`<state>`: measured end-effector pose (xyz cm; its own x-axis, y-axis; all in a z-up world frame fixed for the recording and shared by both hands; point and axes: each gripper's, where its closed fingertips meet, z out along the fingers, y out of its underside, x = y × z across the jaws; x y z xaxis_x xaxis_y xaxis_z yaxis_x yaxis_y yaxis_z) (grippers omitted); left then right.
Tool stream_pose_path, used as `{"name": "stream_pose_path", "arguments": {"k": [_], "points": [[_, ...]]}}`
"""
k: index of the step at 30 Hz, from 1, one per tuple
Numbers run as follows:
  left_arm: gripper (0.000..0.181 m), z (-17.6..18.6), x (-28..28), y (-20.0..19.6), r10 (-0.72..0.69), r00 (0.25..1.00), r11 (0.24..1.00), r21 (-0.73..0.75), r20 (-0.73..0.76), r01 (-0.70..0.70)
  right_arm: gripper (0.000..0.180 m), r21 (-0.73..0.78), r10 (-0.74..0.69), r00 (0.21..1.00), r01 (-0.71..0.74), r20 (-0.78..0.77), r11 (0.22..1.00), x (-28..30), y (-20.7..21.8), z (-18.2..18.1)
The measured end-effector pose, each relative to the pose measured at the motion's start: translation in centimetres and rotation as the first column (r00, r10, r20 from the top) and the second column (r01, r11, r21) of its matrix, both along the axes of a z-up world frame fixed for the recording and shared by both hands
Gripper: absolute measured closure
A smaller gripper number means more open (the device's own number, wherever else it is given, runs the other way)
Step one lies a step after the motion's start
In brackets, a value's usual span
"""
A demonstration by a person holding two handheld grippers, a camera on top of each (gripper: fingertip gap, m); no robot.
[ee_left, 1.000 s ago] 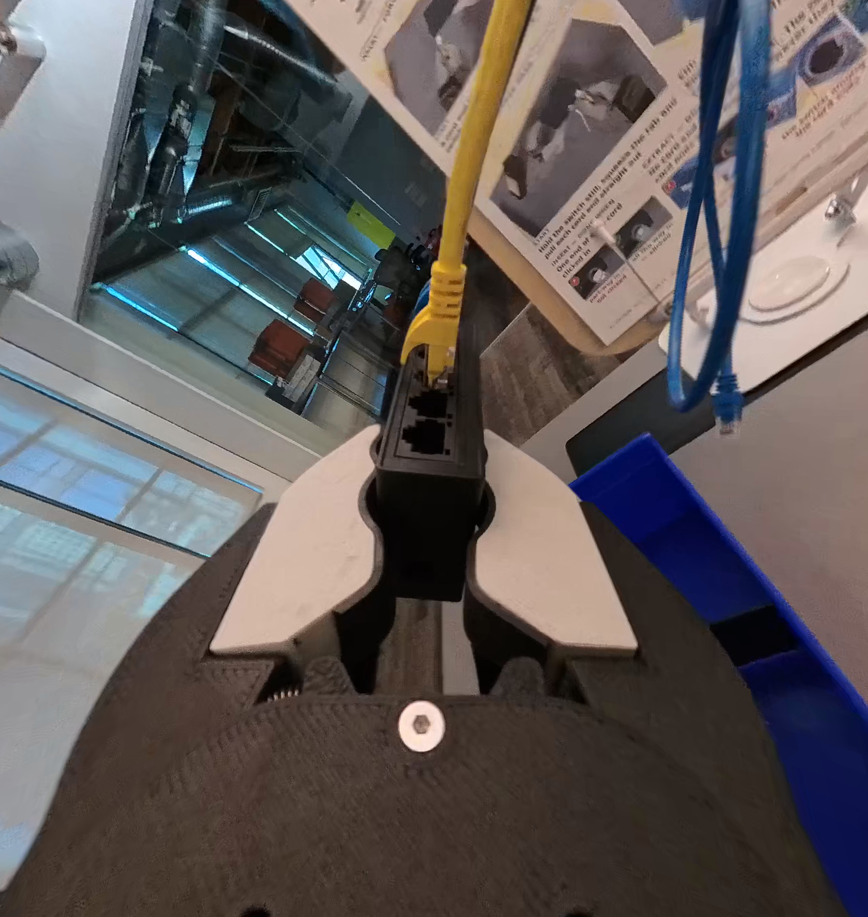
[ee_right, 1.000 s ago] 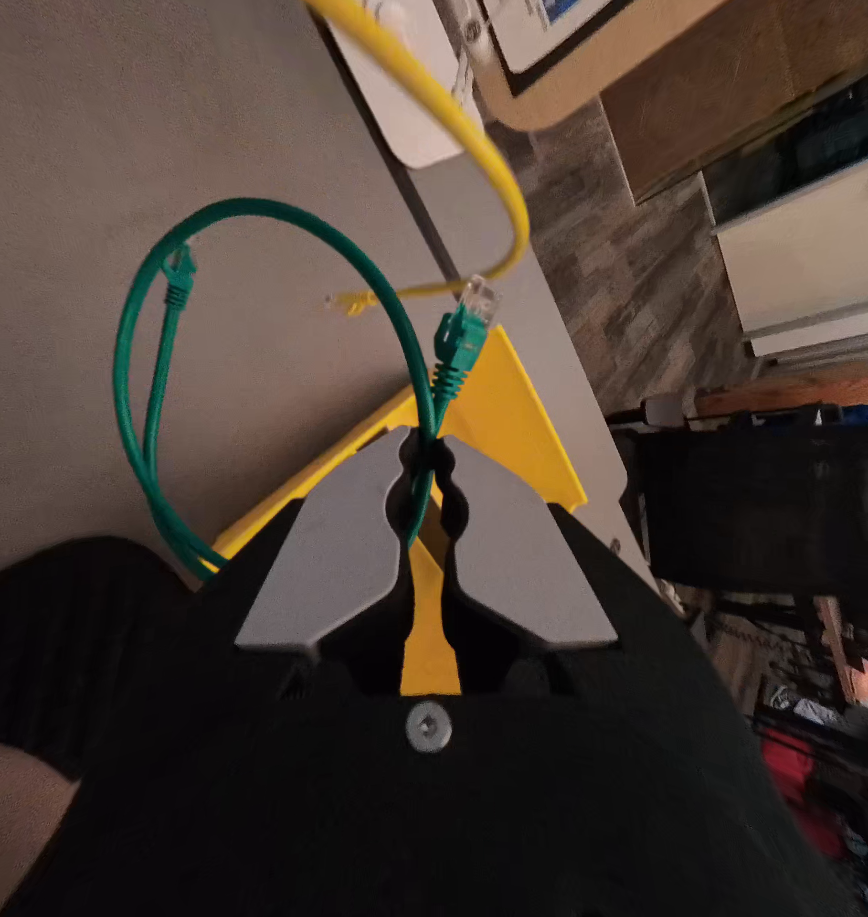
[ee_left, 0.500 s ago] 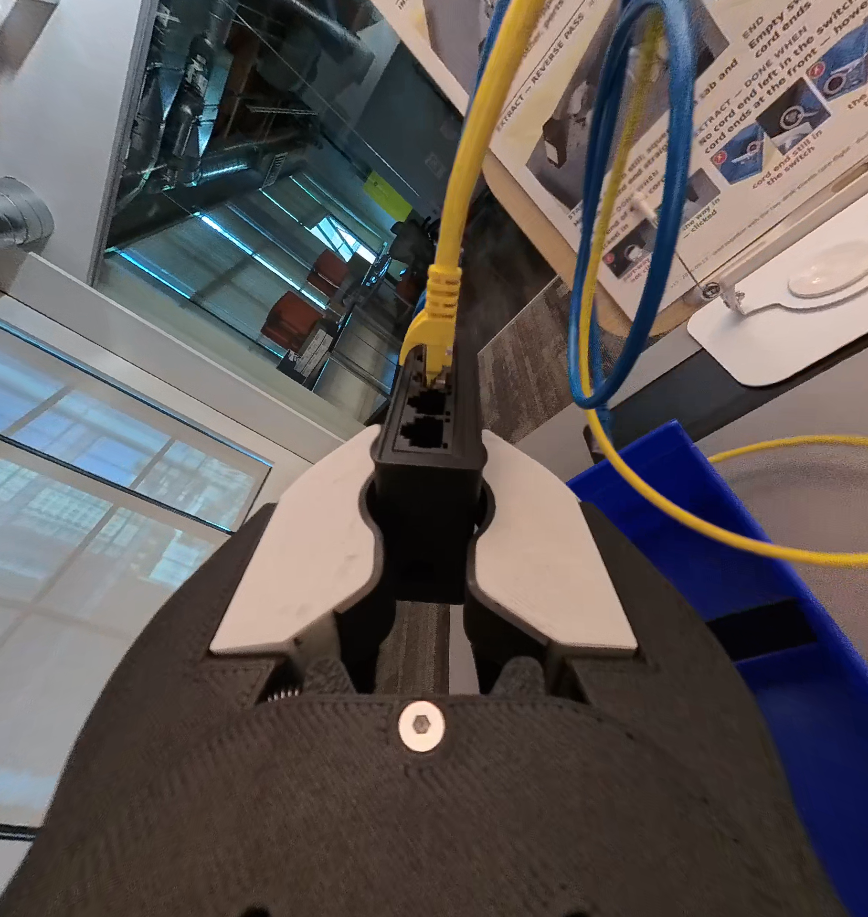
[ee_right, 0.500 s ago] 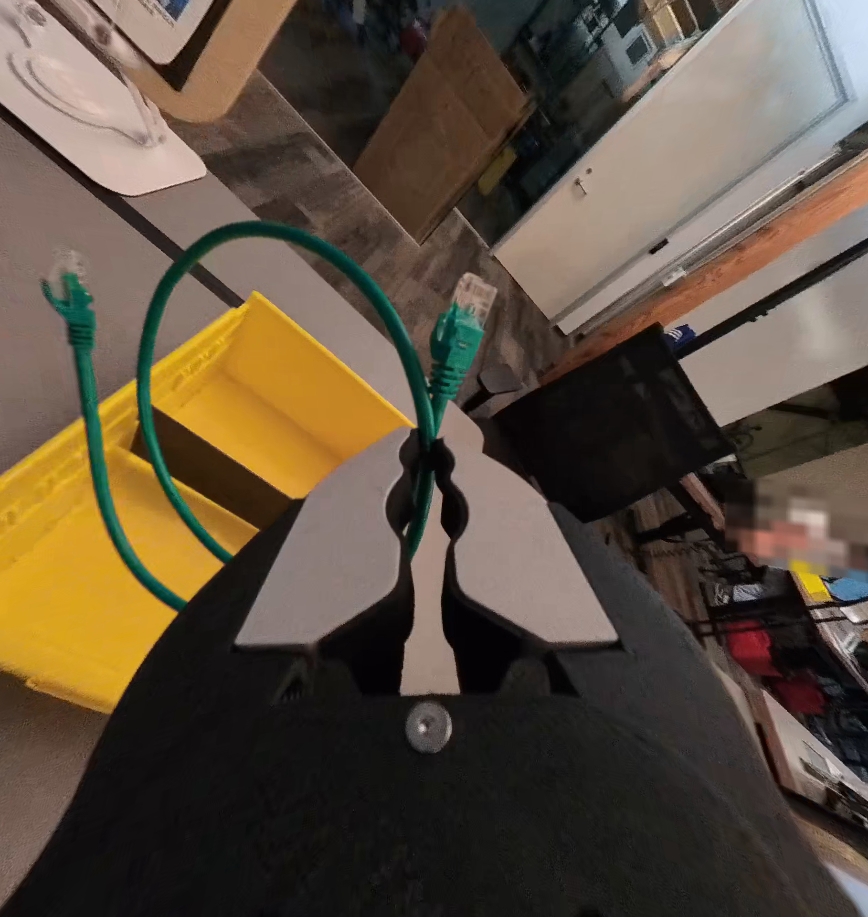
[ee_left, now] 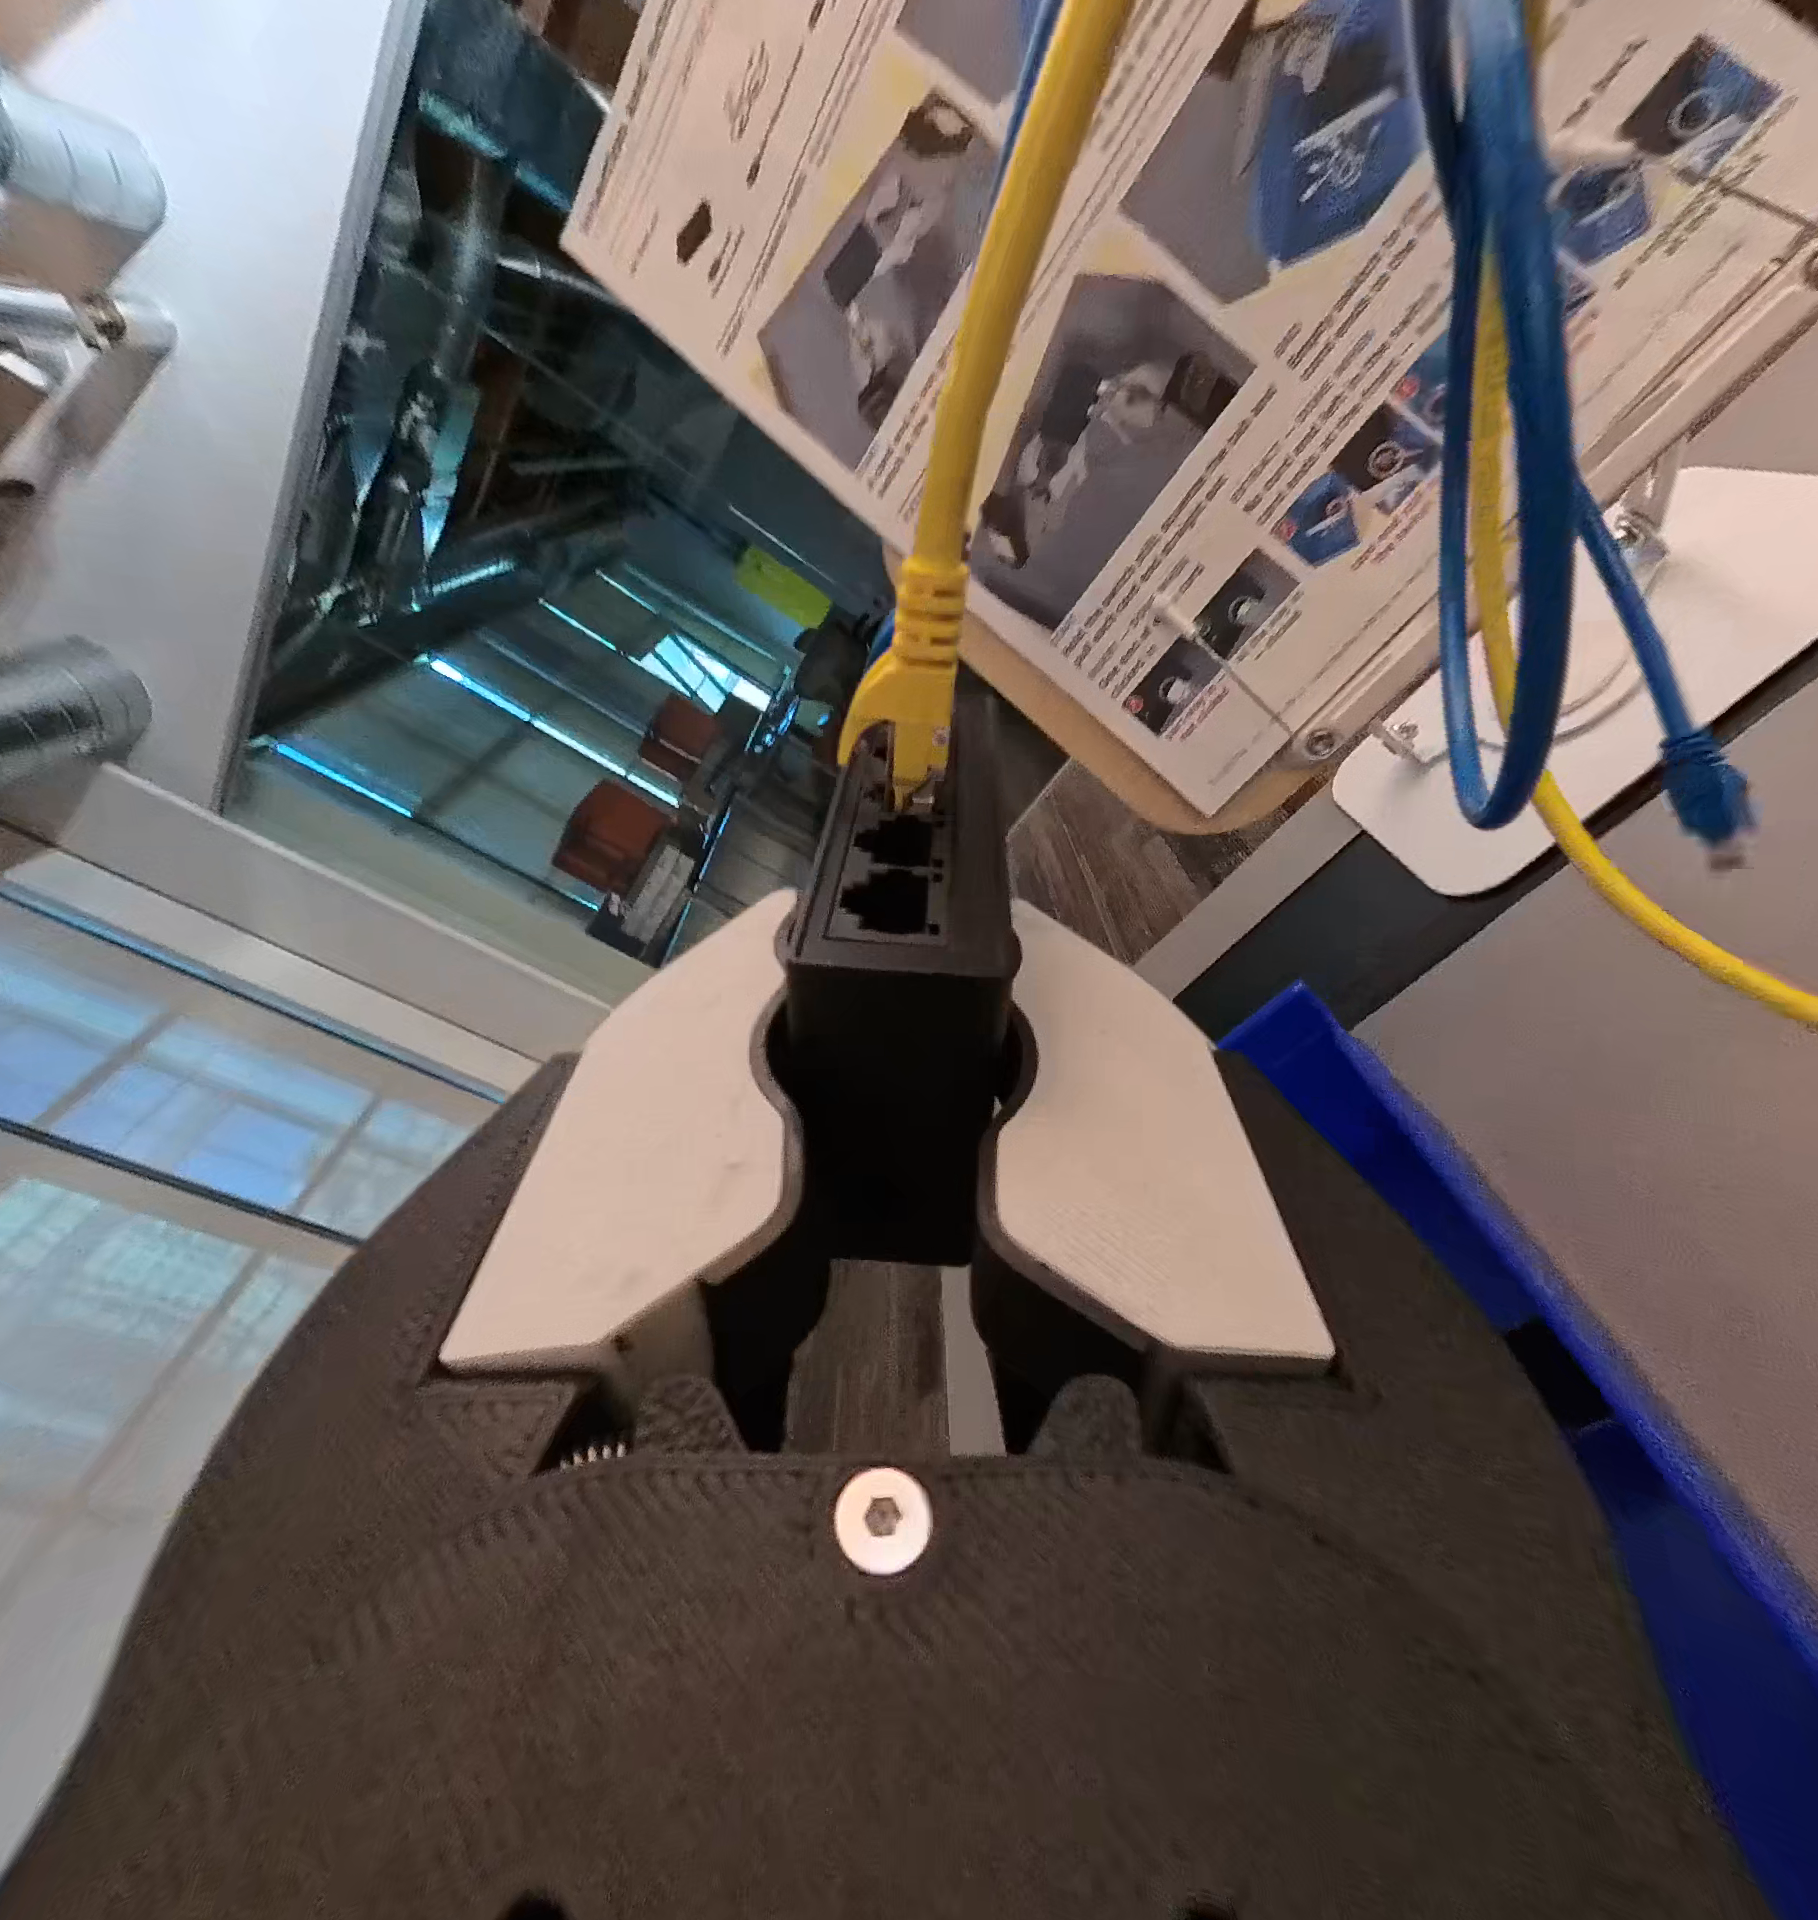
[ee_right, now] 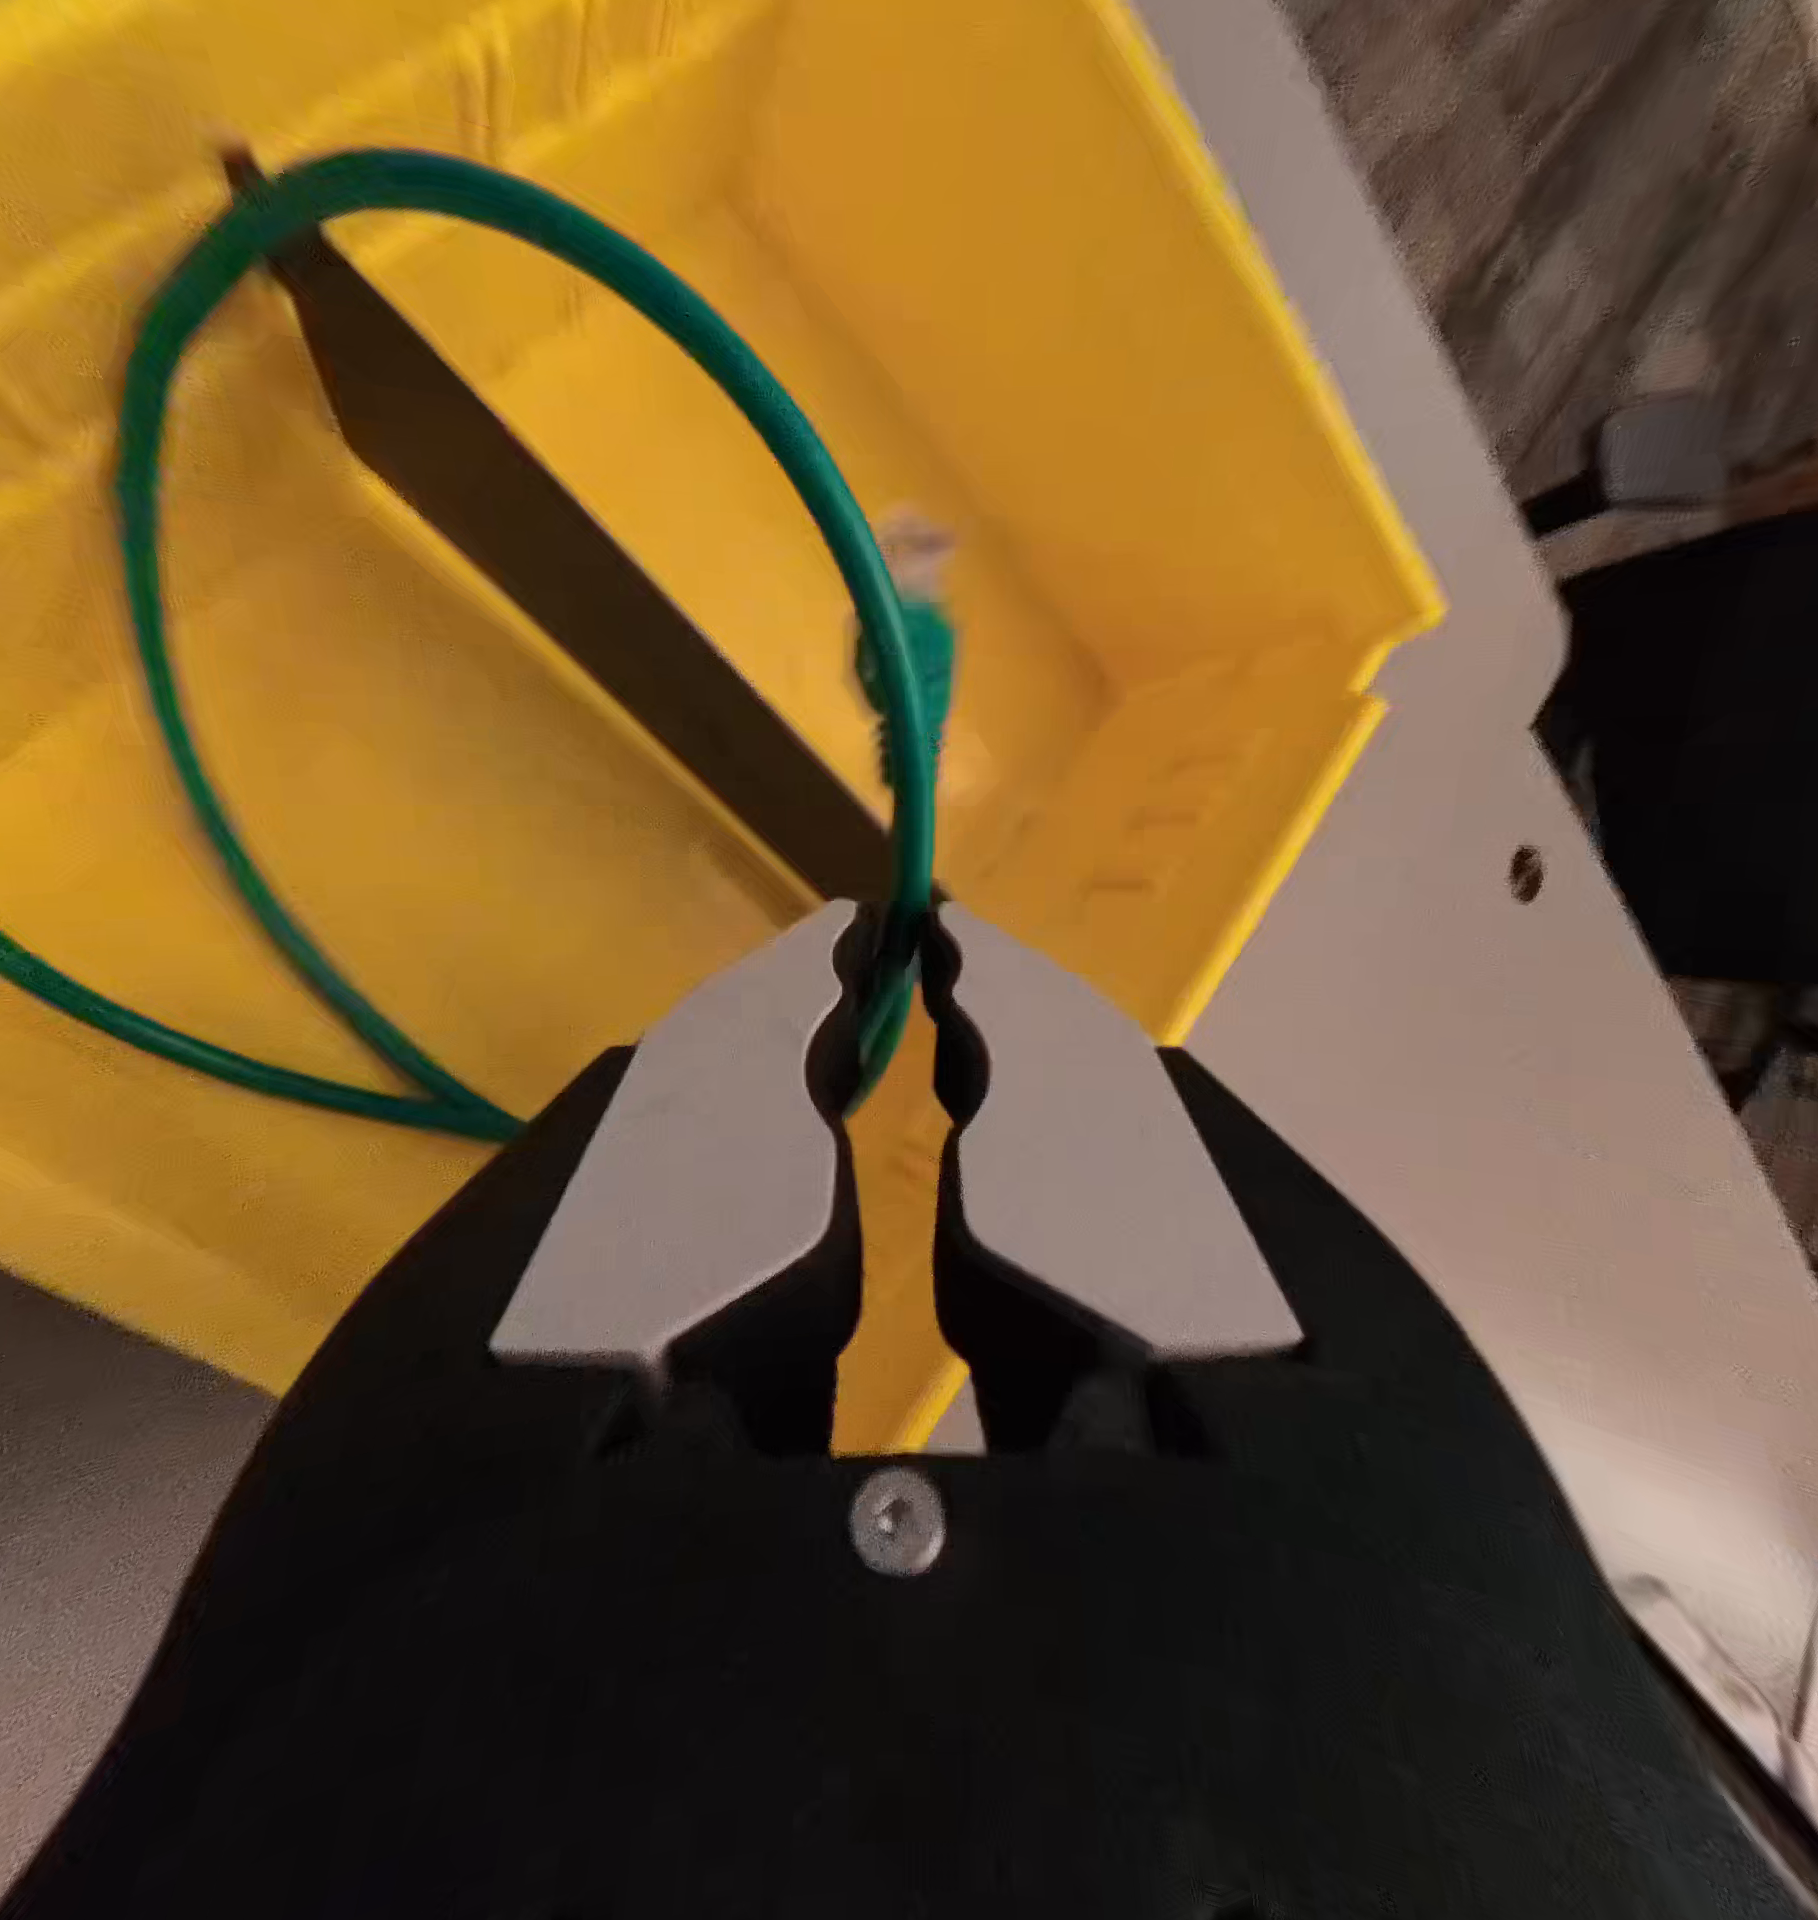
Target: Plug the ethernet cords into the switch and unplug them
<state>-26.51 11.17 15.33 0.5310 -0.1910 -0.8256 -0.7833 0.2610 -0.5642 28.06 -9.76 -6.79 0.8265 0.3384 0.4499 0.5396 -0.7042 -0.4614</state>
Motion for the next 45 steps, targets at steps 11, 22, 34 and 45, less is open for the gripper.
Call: {"name": "stream_pose_path", "arguments": {"k": [11, 22, 34, 45], "points": [[0.152, -1.2, 4.6, -1.8, -0.137, 0.988, 0.99, 0.024, -0.071, 0.139, 0.146, 0.278, -0.11, 0.988, 0.076, 0.11, 0.958, -0.7, 0.1, 9.1], [0.153, -4.5, 12.9, -7.6, -0.389, 0.869, 0.888, 0.127, -0.307, 0.442, 0.153, 0.592, 0.53, 0.562, -0.795, 0.635, 0.133, -34.2, 1.0, 22.1], [0.152, -7.6, 16.8, -11.4, -0.408, 0.773, 0.839, 0.134, -0.486, 0.527, 0.153, 0.321, 0.469, 0.425, -0.903, 0.774, 0.287, -37.9, 6.2, 15.0], [0.152, -7.5, 17.0, -12.1, -0.411, 0.764, 0.827, 0.149, -0.498, 0.542, 0.158, 0.325, 0.423, 0.435, -0.894, 0.795, 0.308, -37.4, 6.3, 15.1]]}}
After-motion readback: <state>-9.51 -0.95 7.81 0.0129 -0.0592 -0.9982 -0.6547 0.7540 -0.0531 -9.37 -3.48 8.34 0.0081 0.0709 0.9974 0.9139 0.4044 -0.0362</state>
